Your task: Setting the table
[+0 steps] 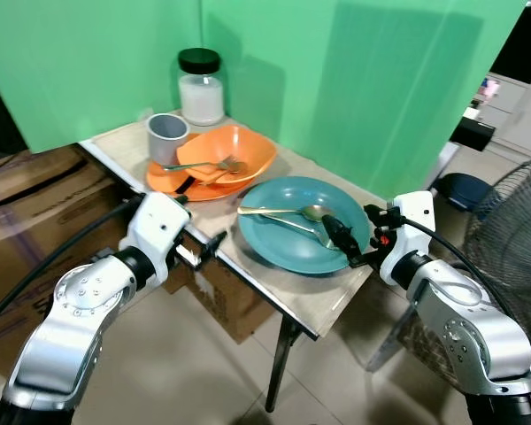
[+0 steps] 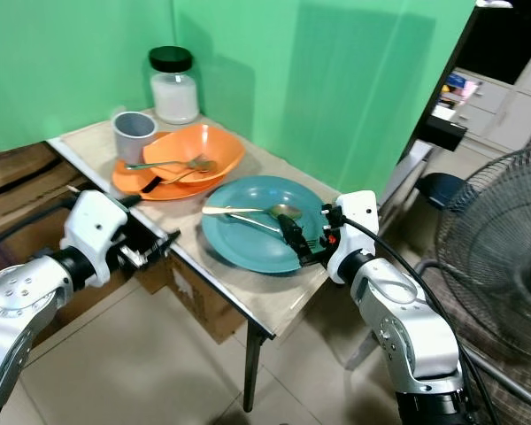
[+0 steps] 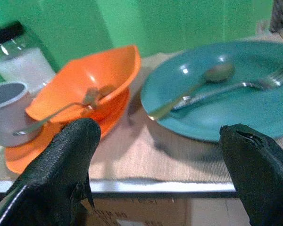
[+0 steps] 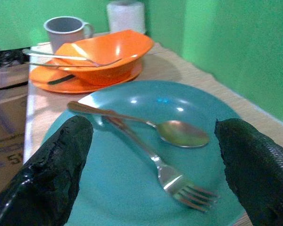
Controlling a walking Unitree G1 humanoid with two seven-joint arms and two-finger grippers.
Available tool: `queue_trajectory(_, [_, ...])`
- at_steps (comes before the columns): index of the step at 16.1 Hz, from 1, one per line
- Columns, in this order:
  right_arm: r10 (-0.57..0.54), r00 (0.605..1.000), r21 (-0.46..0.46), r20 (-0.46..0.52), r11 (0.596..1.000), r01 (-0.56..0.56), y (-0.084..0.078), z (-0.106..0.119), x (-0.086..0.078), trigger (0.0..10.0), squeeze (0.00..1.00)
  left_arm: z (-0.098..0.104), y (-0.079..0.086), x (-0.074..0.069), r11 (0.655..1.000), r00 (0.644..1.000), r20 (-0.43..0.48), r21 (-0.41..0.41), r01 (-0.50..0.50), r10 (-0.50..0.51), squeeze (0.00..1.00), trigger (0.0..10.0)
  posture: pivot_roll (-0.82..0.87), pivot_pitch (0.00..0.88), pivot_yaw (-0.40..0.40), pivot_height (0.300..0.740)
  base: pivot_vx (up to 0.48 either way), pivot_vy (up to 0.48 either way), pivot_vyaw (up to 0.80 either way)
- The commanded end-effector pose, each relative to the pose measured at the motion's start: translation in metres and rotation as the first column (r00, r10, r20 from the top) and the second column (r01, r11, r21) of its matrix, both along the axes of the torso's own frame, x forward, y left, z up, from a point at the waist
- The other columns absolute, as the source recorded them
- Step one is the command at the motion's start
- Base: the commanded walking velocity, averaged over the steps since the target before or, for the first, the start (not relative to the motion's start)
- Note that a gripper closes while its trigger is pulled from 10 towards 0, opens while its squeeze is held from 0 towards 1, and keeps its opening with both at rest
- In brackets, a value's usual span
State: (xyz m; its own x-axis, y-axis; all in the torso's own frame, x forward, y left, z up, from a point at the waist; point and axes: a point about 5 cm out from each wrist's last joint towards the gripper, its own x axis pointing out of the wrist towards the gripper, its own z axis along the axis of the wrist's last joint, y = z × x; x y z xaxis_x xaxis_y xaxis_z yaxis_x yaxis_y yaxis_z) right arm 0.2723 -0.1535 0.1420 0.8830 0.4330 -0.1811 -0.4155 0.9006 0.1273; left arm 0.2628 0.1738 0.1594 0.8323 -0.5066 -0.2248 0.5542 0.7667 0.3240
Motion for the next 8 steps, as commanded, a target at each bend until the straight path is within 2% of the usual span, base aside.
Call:
queue_trajectory(1, [0.011, 1.000, -0.004, 0.012, 1.000, -0.011, -0.004, 0.005, -0.003, 10.0, 1.00, 0.005, -0.004, 0.005, 0.999, 0.999, 0.017, -0.006, 0.043, -0.043, 0.00, 10.0, -0.03, 0.000, -0.056, 0.740, 0.000, 0.000, 0.00])
queue_trajectory(2, [0.013, 1.000, -0.021, 0.008, 1.000, -0.013, -0.010, 0.004, -0.008, 10.0, 1.00, 0.007, -0.005, 0.013, 0.994, 0.996, 0.003, -0.048, 0.094, -0.094, 0.83, 10.0, -0.04, 0.000, -0.056, 0.740, 0.000, 0.000, 0.00])
queue_trajectory(3, [0.004, 1.000, -0.023, 0.004, 1.000, -0.004, -0.012, 0.003, -0.009, 10.0, 1.00, 0.007, -0.005, 0.016, 0.992, 0.994, 0.002, -0.061, 0.107, -0.107, 1.00, 10.0, -0.05, 0.000, -0.057, 0.740, 0.000, 0.000, 0.00])
queue_trajectory(4, [-0.032, 0.999, -0.030, -0.002, 0.999, 0.032, -0.023, 0.003, -0.015, 10.0, 1.00, 0.008, -0.007, 0.028, 0.980, 0.983, 0.005, -0.074, 0.182, -0.183, 1.00, 10.0, -0.06, 0.000, -0.057, 0.740, 0.000, 0.000, 0.00])
queue_trajectory(6, [-0.064, 0.998, -0.041, -0.005, 0.997, 0.063, -0.035, 0.004, -0.024, 10.0, 1.00, 0.009, -0.011, 0.048, 0.963, 0.967, 0.006, -0.089, 0.253, -0.253, 1.00, 10.0, -0.09, 0.000, -0.051, 0.740, 0.000, 0.000, 0.00])
queue_trajectory(7, [-0.070, 0.998, -0.048, -0.006, 0.996, 0.070, -0.037, 0.004, -0.026, 10.0, 1.00, 0.010, -0.012, 0.052, 0.960, 0.964, 0.010, -0.085, 0.265, -0.265, 1.00, 10.0, -0.09, 0.000, -0.051, 0.740, 0.000, 0.000, 0.00])
queue_trajectory(8, [-0.082, 0.997, -0.055, -0.008, 0.995, 0.082, -0.043, 0.004, -0.032, 10.0, 1.00, 0.008, -0.016, 0.065, 0.954, 0.955, 0.025, -0.040, 0.297, -0.297, 1.00, 10.0, -0.11, 0.000, -0.049, 0.740, 0.000, 0.000, 0.00])
